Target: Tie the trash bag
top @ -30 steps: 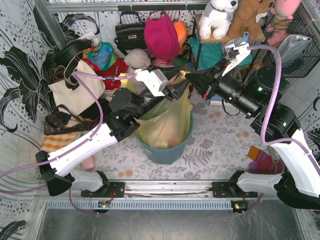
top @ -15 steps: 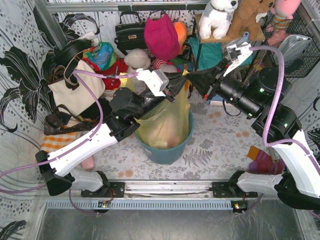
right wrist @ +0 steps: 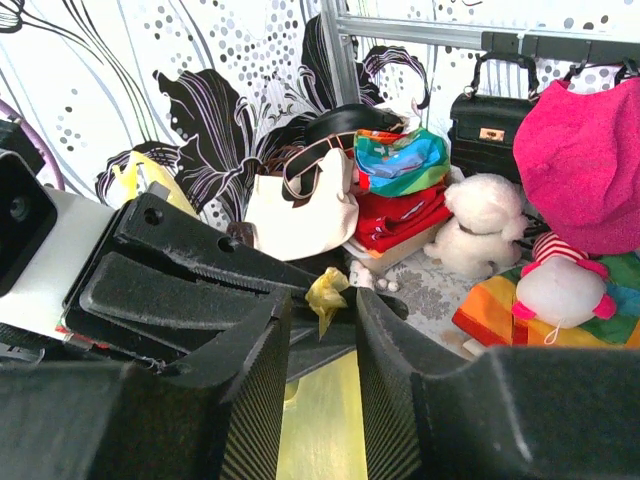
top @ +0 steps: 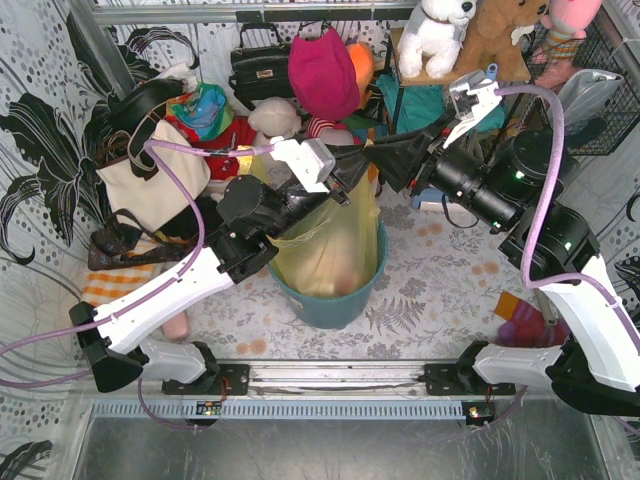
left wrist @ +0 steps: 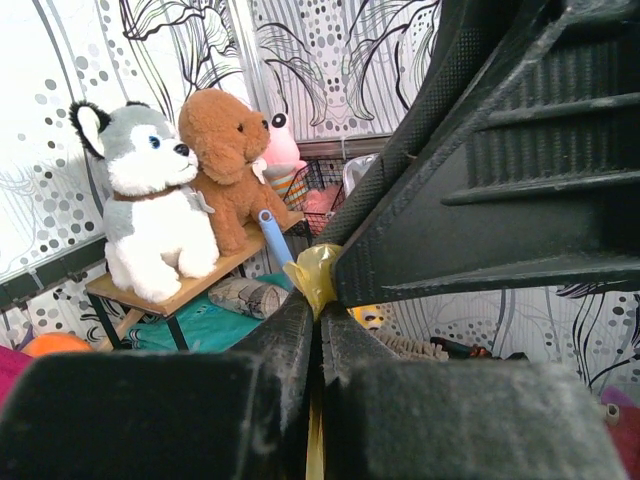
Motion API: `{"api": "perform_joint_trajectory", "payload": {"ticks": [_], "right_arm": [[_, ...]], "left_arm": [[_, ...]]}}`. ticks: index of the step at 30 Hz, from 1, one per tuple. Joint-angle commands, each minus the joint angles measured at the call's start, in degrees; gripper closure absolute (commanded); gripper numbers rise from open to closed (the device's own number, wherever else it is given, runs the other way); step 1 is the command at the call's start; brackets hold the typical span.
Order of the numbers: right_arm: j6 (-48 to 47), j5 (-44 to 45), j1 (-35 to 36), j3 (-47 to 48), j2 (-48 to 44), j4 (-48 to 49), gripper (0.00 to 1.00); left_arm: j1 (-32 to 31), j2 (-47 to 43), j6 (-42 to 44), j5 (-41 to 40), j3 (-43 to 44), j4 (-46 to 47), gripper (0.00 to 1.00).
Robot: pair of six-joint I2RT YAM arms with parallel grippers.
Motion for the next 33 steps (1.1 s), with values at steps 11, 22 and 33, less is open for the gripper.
{"api": "perform_joint_trajectory", "payload": {"ticks": [11, 22, 33], "right_arm": [[-0.19, 0.96, 0.26, 2.87, 1.50, 1.28, 1.00], [-0.61, 0.61, 0.26, 1.20, 0.43, 2.14, 1.00], [-0.74, 0.35, 0.26, 1.04, 0.25, 2.10, 1.00]], "left_arm": [[-0.05, -1.97, -0.71, 1.07, -0.56, 3.62, 0.69], [-0.05, -3.34, 0.07, 0.57, -0.41, 3.84, 0.54], [-0.05, -2.79, -0.13, 1.03, 0.38, 2.85, 0.78]]}}
